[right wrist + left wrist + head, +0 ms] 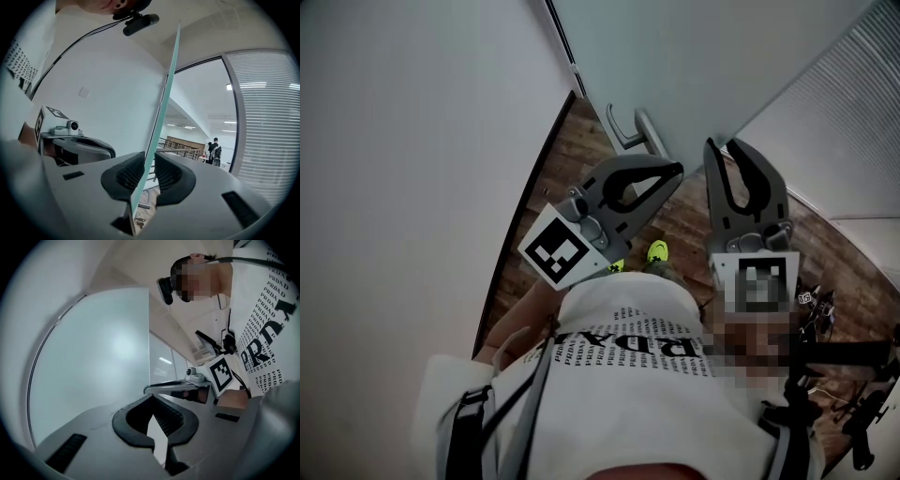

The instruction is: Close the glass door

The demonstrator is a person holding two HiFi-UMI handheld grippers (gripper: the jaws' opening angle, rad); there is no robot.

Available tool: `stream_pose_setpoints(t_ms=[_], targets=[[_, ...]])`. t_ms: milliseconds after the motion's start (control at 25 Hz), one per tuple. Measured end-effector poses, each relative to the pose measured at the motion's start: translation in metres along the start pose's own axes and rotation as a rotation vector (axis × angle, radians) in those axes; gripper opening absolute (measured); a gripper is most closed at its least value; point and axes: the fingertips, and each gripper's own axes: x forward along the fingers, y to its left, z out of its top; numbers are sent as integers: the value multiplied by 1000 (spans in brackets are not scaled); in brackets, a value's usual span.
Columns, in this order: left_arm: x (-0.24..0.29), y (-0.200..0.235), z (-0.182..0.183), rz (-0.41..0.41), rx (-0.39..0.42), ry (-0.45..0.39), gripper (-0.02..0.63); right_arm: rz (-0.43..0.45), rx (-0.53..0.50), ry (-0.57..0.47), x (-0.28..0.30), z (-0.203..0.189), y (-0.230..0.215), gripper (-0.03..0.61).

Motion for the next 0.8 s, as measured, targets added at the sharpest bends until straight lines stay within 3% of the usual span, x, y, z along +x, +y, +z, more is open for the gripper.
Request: stream_pose_setpoints(t_ms=[360,560,720,800], targets=[[11,2,-10,70,44,-37,-2,92,-36,-15,2,-2,7,48],[15,5,-16,62,42,-61,-2,76,-61,-12,4,-8,5,48],[15,3,-18,13,123,-21,-2,40,-61,3,0,-5,2,48],[15,2,-18,-17,122,-15,-2,10,-63,10,-2,-4,-1,48]])
